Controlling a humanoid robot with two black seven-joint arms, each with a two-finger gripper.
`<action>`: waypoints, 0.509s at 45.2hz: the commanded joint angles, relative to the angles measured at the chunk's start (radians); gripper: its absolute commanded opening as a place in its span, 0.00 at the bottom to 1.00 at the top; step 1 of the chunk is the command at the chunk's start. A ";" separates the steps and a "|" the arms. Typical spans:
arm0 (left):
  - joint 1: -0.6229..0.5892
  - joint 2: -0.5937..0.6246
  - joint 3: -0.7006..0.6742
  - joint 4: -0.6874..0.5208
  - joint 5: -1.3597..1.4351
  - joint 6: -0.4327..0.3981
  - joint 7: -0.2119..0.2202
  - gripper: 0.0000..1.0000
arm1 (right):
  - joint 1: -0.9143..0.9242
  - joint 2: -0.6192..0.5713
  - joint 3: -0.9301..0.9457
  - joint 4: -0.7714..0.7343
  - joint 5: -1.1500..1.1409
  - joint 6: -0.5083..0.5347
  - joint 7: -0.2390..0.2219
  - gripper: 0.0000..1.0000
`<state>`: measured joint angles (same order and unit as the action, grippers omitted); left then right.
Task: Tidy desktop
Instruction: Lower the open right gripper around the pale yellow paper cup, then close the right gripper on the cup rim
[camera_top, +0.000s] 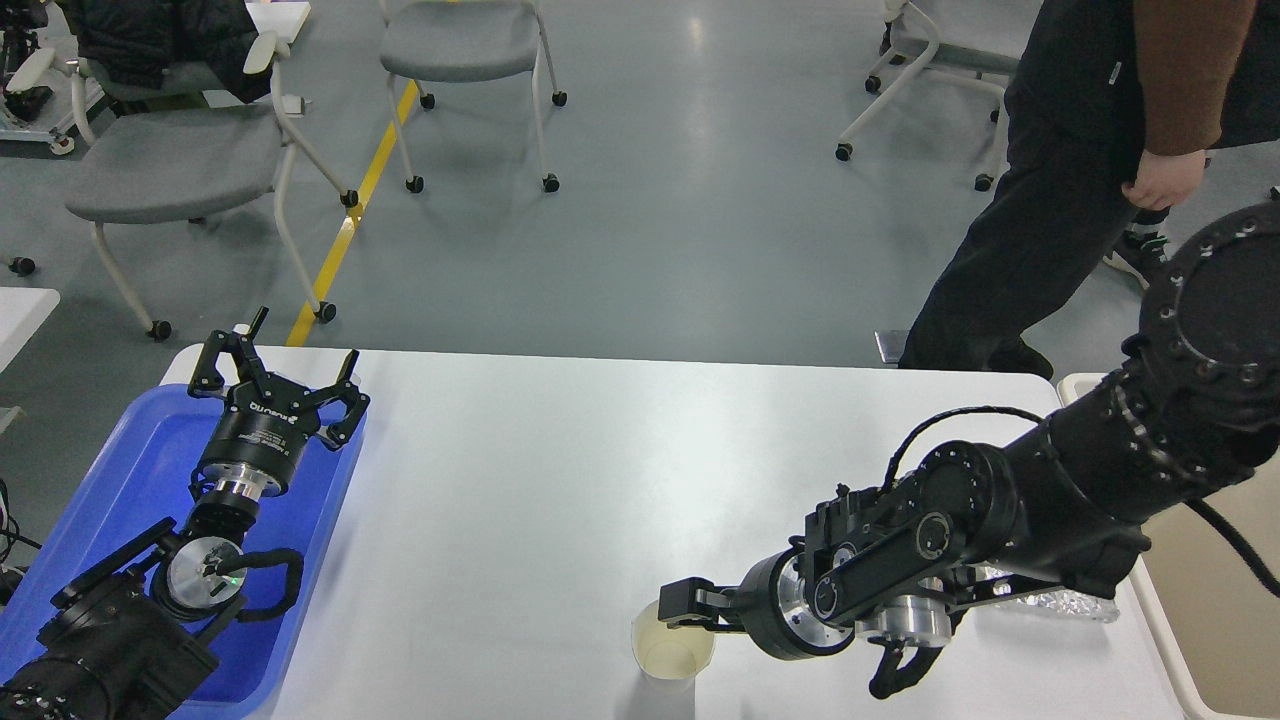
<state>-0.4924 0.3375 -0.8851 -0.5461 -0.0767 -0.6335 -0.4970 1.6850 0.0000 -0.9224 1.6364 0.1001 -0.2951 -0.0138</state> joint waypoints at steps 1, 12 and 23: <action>0.000 0.000 0.000 0.000 0.000 0.000 0.000 1.00 | -0.048 0.000 0.019 -0.027 0.001 -0.010 0.002 1.00; 0.000 0.000 0.000 0.000 0.000 0.000 0.000 1.00 | -0.087 0.000 0.020 -0.053 -0.005 -0.024 0.012 1.00; 0.000 0.000 0.000 0.001 0.000 0.000 0.000 1.00 | -0.137 0.000 0.040 -0.081 -0.005 -0.029 0.035 1.00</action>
<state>-0.4924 0.3375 -0.8851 -0.5458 -0.0767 -0.6335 -0.4970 1.5923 0.0000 -0.8981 1.5823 0.0967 -0.3172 0.0046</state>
